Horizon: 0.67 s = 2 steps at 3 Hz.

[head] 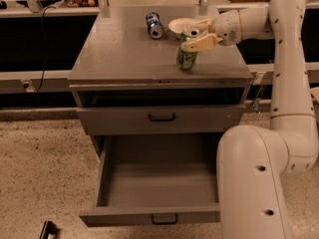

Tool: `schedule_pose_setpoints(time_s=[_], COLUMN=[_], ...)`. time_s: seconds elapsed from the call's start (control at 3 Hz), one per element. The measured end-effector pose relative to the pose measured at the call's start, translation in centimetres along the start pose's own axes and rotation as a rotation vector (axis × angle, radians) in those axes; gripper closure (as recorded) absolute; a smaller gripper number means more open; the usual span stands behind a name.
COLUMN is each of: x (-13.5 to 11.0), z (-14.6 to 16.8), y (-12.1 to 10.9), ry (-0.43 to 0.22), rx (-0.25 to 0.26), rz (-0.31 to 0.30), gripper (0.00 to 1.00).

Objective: Pick green can from middle drawer and place on counter

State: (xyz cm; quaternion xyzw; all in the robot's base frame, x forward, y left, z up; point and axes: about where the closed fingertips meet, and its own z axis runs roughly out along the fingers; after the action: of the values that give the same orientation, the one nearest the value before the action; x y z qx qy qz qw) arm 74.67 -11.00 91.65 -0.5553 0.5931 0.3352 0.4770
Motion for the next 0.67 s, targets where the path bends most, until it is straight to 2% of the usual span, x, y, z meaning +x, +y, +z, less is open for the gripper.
schedule_pose_setpoints(time_s=[0.33,0.67], x=[-0.10,-0.10], z=[0.39,0.38], y=[-0.33,-0.33], ry=[-0.006,-0.007], rx=[0.007,0.007], rz=[0.001,0.001], gripper=[0.00,0.00])
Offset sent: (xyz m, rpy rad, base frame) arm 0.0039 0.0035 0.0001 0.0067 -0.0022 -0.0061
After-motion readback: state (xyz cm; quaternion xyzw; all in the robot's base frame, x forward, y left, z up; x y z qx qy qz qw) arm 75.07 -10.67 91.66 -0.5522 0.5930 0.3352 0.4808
